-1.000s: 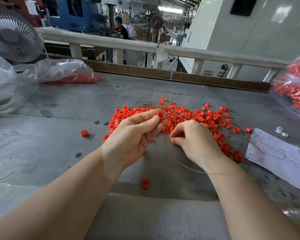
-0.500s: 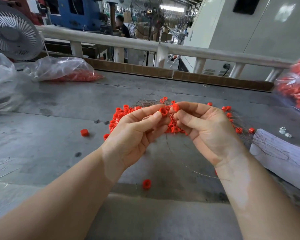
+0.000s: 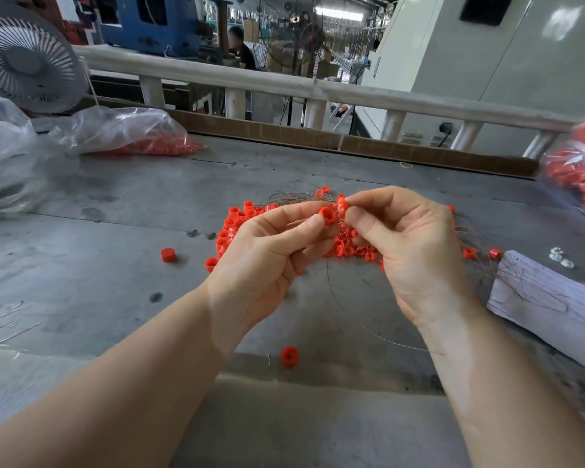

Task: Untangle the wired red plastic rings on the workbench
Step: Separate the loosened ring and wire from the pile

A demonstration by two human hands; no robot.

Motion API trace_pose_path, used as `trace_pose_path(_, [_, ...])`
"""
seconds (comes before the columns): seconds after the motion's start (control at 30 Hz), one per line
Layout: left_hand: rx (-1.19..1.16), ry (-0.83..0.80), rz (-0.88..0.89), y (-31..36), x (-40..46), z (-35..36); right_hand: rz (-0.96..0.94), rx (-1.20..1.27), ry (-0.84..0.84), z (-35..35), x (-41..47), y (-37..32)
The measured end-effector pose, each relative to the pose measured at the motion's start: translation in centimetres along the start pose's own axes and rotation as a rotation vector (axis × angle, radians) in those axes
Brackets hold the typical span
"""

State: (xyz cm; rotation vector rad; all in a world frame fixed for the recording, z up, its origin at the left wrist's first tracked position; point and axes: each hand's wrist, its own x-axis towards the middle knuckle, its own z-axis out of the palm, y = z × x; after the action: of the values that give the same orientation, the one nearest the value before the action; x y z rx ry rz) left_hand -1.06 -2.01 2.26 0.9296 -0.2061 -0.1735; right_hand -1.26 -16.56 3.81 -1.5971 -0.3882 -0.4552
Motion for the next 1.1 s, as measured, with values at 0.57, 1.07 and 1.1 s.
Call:
trace_pose_path(0.57, [0.022, 0.011, 0.068, 0.17, -0.36, 0.49, -0.289, -0.345, -0.004, 0.55, -0.51, -0.09])
trace_pose_path(1.07, [0.105, 0.069, 0.172, 0.06, -0.56, 0.57, -0.316, -0.347, -0.020, 0.51, -0.80, -0.33])
trace_pose_path(1.1, [0.112, 0.070, 0.176, 0.07, -0.56, 0.59, -0.317, -0.347, -0.019, 0.50, -0.78, -0.33])
